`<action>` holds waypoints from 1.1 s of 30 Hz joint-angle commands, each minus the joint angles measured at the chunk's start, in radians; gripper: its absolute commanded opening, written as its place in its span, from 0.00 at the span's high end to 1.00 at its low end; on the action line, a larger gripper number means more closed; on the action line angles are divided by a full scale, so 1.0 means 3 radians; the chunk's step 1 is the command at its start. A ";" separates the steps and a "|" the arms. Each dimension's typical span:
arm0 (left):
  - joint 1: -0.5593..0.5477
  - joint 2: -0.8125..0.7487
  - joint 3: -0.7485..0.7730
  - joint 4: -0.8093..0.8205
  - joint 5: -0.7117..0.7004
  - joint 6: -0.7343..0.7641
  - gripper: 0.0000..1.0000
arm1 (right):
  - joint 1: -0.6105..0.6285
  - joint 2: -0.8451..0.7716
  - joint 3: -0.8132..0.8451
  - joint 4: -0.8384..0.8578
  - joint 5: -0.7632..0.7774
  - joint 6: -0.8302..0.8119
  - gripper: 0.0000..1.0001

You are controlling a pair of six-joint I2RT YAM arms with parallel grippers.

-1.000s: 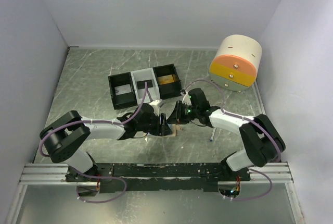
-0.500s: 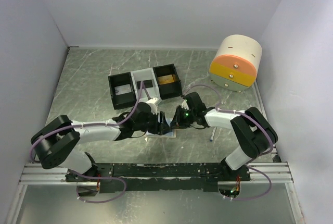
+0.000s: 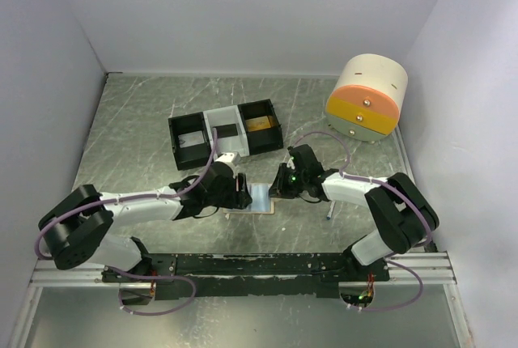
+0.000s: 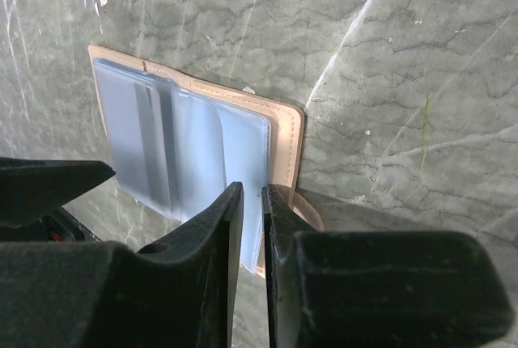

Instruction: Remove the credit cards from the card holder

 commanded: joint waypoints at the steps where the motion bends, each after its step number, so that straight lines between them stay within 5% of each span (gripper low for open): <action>1: 0.0018 0.0145 0.0137 -0.0227 -0.0142 0.0039 0.33 | -0.0014 0.0054 -0.0076 -0.0092 0.0181 -0.0019 0.83; 33: 0.0017 0.0122 0.0154 -0.0418 -0.0343 0.0112 0.31 | -0.0014 0.0088 -0.0091 -0.0066 0.0116 -0.0026 0.82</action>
